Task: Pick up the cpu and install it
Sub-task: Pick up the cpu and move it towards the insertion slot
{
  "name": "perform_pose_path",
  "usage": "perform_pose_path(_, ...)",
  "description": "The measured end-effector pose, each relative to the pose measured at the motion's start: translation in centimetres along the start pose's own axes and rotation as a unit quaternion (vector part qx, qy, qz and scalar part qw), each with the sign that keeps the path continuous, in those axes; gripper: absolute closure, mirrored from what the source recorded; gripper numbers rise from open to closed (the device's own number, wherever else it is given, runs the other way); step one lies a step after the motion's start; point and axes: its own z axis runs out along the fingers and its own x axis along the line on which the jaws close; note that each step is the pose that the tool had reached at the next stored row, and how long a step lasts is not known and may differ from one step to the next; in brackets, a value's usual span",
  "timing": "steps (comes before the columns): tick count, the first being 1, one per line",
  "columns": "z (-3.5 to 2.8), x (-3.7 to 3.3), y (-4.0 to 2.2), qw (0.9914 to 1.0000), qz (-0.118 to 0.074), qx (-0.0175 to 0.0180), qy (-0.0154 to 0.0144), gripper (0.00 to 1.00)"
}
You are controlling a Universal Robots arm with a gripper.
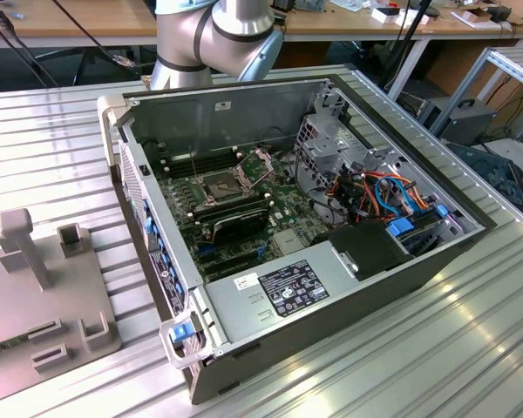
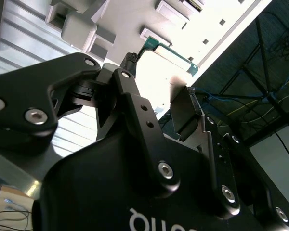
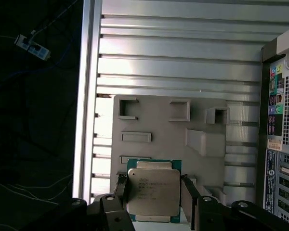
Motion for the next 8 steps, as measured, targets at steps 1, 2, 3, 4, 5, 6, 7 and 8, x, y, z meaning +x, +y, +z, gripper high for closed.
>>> perform_pose_path(1, 0.00, 0.00, 0.00, 1.00000, 0.000, 0.0000, 0.0000, 0.47)
perform_pose_path(2, -0.01, -0.02, 0.00, 1.00000, 0.000, 0.0000, 0.0001, 0.47)
perform_pose_path(3, -0.02, -0.06, 0.00, 1.00000, 0.000, 0.0001, 0.0001, 0.47)
perform_pose_path(4, -0.02, -0.13, -0.01, 1.00000, 0.000, 0.0000, 0.0001, 0.47)
perform_pose_path(5, -0.01, -0.22, -0.01, 1.00000, 0.000, 0.0000, 0.0000, 0.47)
perform_pose_path(6, -0.02, -0.31, -0.01, 1.00000, 0.000, 0.0000, 0.0000, 0.47)
perform_pose_path(7, -0.02, -0.47, -0.02, 1.00000, 0.000, 0.0000, 0.0000, 0.47)
perform_pose_path(8, -0.02, -0.59, -0.03, 1.00000, 0.000, 0.0000, 0.0000, 0.47)
